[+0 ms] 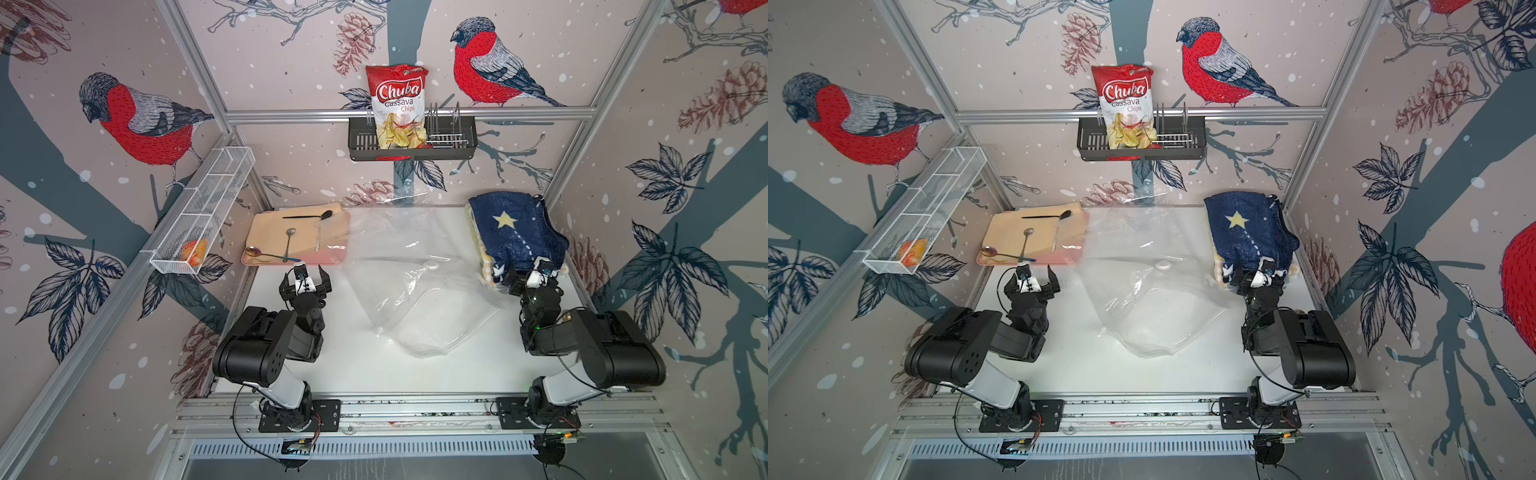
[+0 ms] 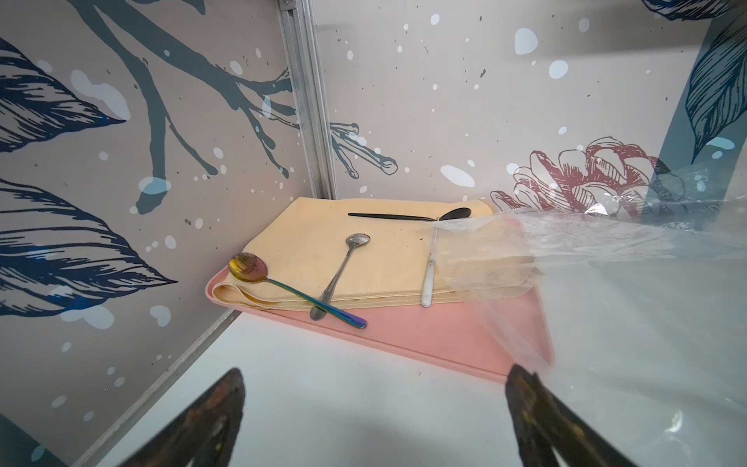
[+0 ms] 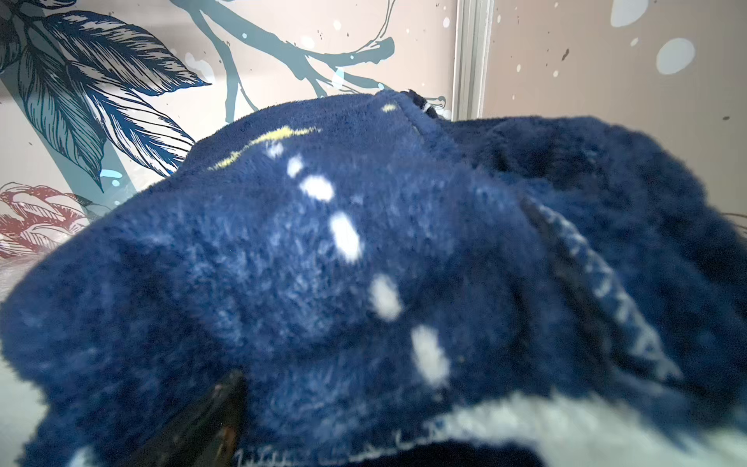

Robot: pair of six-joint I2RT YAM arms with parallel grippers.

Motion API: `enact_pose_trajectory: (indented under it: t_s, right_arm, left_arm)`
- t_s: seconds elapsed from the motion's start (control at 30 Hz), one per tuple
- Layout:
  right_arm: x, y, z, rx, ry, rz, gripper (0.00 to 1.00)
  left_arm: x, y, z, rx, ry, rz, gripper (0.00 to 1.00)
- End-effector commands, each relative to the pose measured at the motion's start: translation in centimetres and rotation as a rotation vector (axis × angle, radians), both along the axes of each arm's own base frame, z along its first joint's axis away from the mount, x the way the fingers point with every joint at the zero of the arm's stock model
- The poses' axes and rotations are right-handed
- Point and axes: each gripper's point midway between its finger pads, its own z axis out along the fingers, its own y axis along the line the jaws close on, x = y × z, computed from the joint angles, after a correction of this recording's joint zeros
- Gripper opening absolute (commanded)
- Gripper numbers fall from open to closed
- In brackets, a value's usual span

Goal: Take the blanket out of the vacuum bag
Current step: Reset both arms

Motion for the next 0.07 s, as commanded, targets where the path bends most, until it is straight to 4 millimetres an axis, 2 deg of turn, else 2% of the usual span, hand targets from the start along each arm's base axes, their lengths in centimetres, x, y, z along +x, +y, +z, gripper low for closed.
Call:
enact_pose_trajectory:
  t_s: [0.0, 0.03]
  right_arm:
    - [-0.04, -0.29, 0.13, 0.008, -0.006, -0.018, 1.00]
    - [-0.04, -0.29, 0.11, 0.008, -0.005, -0.018, 1.00]
  left_arm:
    - [0.07, -0.10, 0.35, -0.005, -0.014, -0.009, 0.98]
    - [0.01, -0.13, 0.39, -0.004, -0.016, -0.009, 0.98]
